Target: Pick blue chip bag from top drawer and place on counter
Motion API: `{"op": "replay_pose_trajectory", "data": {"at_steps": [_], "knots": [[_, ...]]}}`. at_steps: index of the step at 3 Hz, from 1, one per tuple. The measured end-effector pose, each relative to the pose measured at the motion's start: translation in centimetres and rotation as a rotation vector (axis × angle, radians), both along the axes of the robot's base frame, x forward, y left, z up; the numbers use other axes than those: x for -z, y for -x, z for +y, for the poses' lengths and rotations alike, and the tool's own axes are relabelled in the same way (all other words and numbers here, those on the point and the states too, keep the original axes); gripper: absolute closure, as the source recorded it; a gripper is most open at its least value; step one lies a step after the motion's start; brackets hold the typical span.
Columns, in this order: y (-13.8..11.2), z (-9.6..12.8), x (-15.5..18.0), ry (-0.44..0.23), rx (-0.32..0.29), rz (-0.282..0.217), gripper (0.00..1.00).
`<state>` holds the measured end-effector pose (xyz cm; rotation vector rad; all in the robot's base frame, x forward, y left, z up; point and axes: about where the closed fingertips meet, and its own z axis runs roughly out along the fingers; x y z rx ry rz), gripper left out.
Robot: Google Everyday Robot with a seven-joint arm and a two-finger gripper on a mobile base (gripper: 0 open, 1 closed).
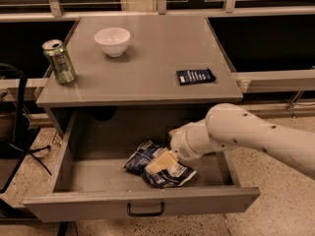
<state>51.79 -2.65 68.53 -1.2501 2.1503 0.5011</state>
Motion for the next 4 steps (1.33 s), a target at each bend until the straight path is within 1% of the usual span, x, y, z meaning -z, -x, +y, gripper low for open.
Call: {"op": "replay_pose_trajectory", "data": {"at_steps": [1,2,3,4], "knots": [[0.1,1.2,1.1,0.003,-0.024,0.01,0.16],[0.0,3.1,3.3,0.013,-0.05,0.011,0.18],[-0.2,3.4,4.1,0.011,-0.055,0.004,0.17],[-0.8,3.6,5.2,-0.015,-0.06,-0.022,0.19]]}}
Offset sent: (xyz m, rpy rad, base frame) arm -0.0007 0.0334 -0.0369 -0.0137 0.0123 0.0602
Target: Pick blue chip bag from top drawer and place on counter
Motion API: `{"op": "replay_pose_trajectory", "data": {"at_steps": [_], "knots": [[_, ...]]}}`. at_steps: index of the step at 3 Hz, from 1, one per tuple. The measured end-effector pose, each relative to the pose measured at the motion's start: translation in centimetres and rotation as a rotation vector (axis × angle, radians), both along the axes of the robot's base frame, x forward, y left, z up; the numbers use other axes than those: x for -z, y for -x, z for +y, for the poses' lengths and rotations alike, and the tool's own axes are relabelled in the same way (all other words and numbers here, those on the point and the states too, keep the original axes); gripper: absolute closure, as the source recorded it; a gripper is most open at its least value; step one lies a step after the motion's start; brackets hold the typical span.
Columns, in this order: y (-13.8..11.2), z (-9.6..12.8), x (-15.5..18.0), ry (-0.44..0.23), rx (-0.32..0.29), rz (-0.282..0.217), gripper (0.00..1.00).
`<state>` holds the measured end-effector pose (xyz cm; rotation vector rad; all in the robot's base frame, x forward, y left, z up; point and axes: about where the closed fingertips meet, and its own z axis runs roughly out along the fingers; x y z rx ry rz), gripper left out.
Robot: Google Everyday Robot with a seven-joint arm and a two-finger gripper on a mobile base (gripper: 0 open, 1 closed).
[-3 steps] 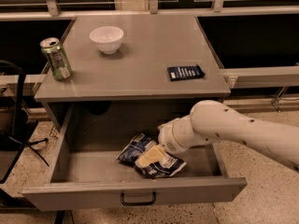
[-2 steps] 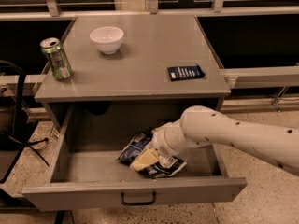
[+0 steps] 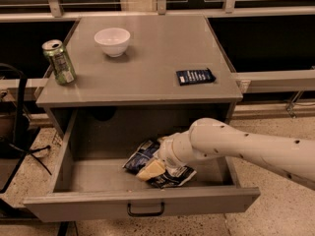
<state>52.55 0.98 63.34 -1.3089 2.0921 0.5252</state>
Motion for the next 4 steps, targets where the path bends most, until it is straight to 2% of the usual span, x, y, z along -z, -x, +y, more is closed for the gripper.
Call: {"op": "replay_pose_trajectory", "data": {"at_steps": [2,3,4], "knots": [[-0.7,0.1,1.4,0.027,0.005,0.004,0.19],[-0.9,0.1,2.2,0.062,0.009,0.005,0.37],[-0.9,0.1,2.2,0.064,0.009,0.007,0.61]]}}
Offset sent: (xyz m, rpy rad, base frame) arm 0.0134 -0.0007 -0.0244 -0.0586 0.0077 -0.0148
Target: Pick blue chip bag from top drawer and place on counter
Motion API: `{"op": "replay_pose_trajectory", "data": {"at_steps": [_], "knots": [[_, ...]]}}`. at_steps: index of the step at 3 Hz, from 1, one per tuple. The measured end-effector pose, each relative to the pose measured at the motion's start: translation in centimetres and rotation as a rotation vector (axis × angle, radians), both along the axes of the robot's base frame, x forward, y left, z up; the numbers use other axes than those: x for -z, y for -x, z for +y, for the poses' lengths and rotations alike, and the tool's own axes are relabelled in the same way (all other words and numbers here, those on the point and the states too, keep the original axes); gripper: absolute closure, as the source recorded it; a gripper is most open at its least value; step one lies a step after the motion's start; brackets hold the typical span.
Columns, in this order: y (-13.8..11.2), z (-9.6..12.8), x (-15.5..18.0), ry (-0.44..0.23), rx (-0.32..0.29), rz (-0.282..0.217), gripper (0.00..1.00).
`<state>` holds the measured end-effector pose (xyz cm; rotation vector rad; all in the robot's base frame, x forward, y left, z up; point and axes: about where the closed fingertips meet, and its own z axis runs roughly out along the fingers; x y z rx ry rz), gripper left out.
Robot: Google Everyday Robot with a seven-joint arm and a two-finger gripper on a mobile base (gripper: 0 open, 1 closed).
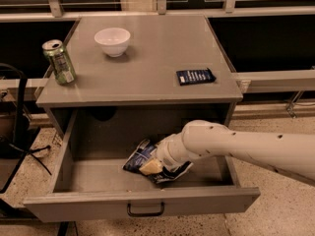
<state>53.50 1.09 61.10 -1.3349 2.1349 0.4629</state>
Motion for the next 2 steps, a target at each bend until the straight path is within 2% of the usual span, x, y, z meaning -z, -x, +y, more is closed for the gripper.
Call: {"op": "replay_pose_trajectory", "data": {"at_steps": [1,2], "knots": [[0.0,0.0,0.0,0.0,0.0,0.0,0.84],[0.0,0.0,0.0,0.0,0.0,0.0,1.0]]}}
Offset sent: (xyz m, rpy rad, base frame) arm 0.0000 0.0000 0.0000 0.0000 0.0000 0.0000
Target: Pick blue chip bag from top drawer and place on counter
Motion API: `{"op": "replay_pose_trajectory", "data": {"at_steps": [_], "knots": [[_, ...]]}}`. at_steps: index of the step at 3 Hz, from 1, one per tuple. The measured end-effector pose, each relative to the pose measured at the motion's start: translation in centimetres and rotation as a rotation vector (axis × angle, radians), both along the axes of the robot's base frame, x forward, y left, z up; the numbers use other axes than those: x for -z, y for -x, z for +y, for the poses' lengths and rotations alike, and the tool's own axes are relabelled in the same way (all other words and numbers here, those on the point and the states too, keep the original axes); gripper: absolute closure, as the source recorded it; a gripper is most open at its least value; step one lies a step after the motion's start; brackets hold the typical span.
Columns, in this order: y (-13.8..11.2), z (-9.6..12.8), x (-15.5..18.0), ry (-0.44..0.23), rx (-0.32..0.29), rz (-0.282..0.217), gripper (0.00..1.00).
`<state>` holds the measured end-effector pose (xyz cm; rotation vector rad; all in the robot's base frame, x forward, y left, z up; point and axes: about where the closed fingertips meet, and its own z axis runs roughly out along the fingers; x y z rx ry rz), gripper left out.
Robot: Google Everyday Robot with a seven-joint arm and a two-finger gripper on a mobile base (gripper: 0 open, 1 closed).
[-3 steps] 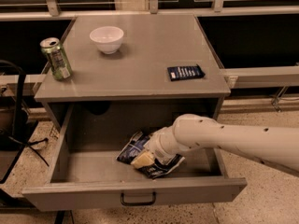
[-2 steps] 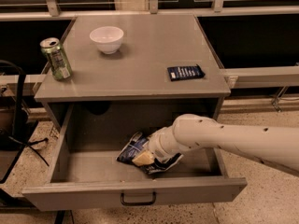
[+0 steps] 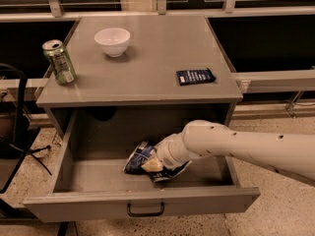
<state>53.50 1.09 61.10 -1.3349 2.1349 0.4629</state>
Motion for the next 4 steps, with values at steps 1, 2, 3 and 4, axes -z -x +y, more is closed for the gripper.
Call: {"op": "replay_pose_trajectory", "data": {"at_steps": [1,2,3,4], "knots": [[0.0,0.0,0.0,0.0,0.0,0.0,1.0],[-0.2,-0.1,-1.1,-0.009,-0.018,-0.001,1.0],[-0.4,-0.1,-3.4,-0.021,-0.058,-0.008,1.0],[-0.2,-0.6,-6.4,-0.026,-0.121,-0.017,1.0]]}}
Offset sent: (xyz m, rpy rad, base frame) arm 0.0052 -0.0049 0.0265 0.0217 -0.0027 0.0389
